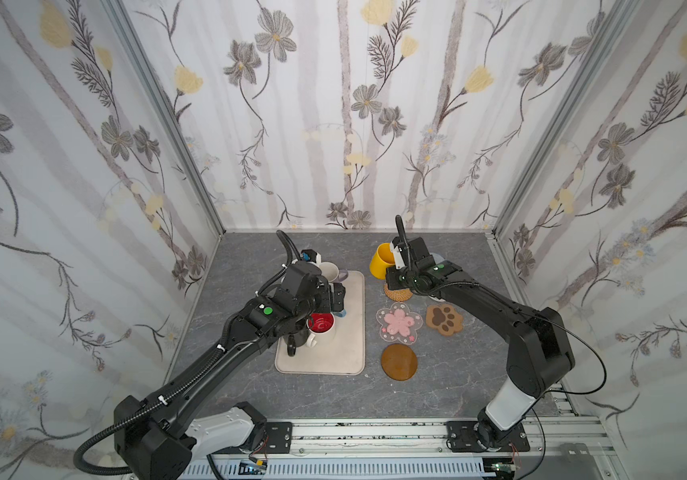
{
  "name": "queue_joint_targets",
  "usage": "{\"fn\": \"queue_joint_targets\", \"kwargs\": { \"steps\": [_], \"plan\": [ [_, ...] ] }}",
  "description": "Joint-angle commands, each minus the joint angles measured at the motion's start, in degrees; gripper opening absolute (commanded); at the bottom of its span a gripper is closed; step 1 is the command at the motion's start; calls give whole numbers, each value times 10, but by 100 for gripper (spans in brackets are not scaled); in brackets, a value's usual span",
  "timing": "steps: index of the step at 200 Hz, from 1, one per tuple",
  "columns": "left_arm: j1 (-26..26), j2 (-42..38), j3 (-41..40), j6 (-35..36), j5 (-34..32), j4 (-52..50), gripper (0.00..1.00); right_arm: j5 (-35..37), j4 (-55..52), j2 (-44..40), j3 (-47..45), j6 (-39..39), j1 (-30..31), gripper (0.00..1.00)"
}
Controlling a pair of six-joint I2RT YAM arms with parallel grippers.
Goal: Place cups on coasters
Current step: Pick up the cup from the tray, then place the cup on the coaster.
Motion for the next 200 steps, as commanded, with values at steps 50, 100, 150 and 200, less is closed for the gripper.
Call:
{"fn": "queue_joint_targets", "kwargs": {
  "steps": [50, 100, 150, 200],
  "plan": [
    [8, 104, 50, 10, -30, 59, 100, 13, 30, 116, 109, -19, -68, 0],
    [33, 157, 68, 14, -16, 70, 100, 37, -8, 193, 201, -32, -98, 0],
    [51, 190, 80, 18, -5, 78, 100, 70, -50, 261, 280, -49, -107, 0],
    [56, 209, 83, 18, 4, 83, 100, 82, -64, 290, 295, -54, -110, 0]
  ]
}}
